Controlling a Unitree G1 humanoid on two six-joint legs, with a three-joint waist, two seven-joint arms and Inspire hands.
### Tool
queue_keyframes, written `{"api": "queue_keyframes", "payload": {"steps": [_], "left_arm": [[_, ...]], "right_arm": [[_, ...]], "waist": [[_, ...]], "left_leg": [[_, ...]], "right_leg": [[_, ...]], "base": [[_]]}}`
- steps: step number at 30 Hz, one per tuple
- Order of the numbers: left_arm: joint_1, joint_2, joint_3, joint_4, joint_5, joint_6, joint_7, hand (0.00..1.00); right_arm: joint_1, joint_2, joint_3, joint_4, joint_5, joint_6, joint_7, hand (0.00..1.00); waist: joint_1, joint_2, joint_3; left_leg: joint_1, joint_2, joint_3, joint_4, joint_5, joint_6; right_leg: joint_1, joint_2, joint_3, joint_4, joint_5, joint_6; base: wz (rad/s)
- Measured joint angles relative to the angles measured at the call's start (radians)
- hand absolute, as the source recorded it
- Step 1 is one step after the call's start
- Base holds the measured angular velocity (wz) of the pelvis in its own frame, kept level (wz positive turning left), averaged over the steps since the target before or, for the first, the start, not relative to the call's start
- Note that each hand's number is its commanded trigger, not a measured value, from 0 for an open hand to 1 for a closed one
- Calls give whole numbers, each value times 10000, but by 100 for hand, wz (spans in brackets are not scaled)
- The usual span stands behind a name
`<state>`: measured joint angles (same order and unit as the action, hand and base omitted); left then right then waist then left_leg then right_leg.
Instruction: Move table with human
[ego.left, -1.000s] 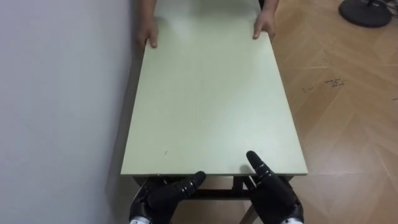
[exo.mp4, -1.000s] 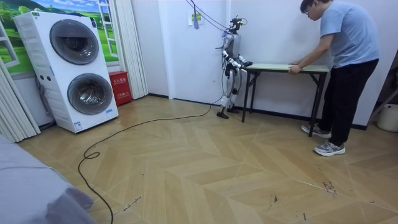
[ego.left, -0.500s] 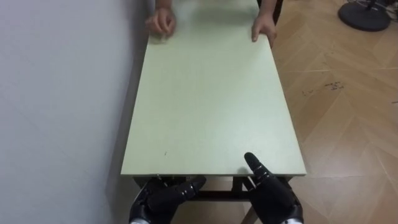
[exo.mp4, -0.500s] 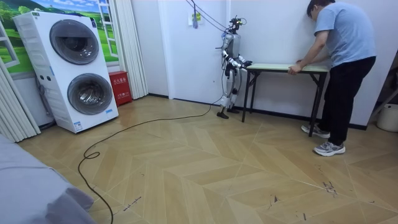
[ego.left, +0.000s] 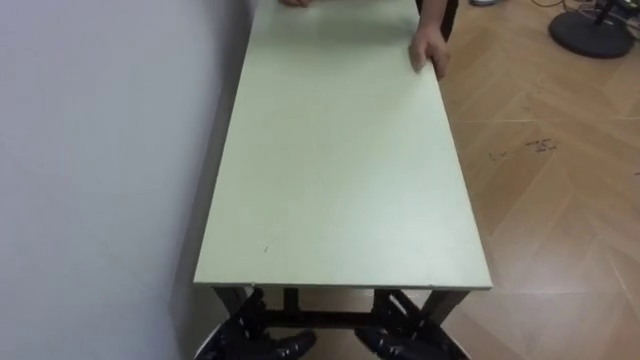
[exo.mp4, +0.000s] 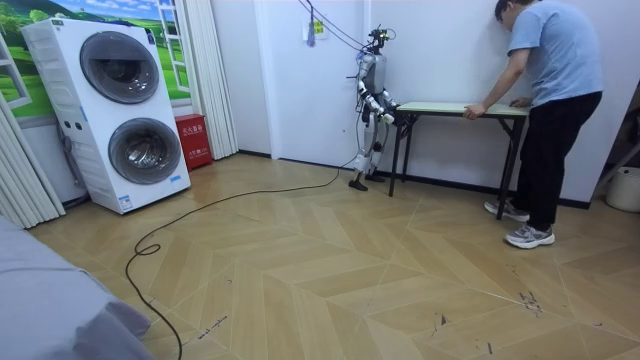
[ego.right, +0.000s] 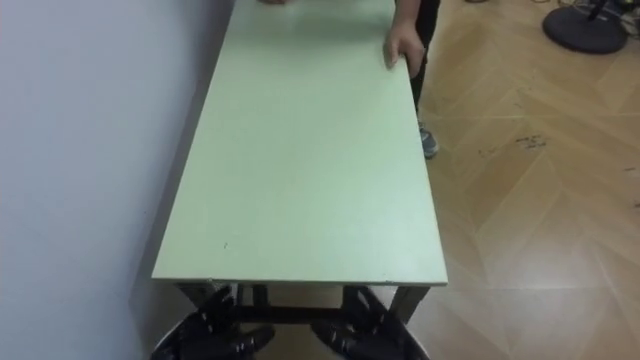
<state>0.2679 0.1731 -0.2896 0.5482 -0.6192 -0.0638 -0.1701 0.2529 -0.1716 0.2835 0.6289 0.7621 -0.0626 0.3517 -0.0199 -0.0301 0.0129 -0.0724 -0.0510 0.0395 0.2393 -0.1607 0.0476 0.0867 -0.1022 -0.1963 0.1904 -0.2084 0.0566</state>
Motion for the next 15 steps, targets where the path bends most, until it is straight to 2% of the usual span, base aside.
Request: {"api": "queue_keyframes", "payload": {"steps": [3,9,12,15], "left_arm": [[9,3,-21,296,460,7,1,0],[-150,-9,-3,1044,656,-26,0,0],[-249,-52,17,1540,836,-42,-15,0],[-258,-132,87,1824,1572,-83,-83,0]], "right_arm": [[-69,-12,-13,652,-374,2,-22,0],[-13,-36,-75,1251,-681,111,-147,0],[3,21,-410,1618,-818,117,-259,0],[68,-6,-817,1874,-1563,117,-447,0]], "waist": [[1,-68,23],[-9,-59,-3],[-10,-47,-26],[-13,-8,-48]], "left_leg": [[-51,38,-7,-16,5,-33],[-34,48,0,-14,-10,-56],[-6,51,16,-22,-10,-56],[-24,57,13,-14,-11,-57]], "right_leg": [[-32,40,-10,-52,9,-15],[-10,54,5,-54,10,-17],[1,53,1,-57,13,-21],[-2,60,10,-68,15,-25]], "base": [[0],[0],[0],[0]]}}
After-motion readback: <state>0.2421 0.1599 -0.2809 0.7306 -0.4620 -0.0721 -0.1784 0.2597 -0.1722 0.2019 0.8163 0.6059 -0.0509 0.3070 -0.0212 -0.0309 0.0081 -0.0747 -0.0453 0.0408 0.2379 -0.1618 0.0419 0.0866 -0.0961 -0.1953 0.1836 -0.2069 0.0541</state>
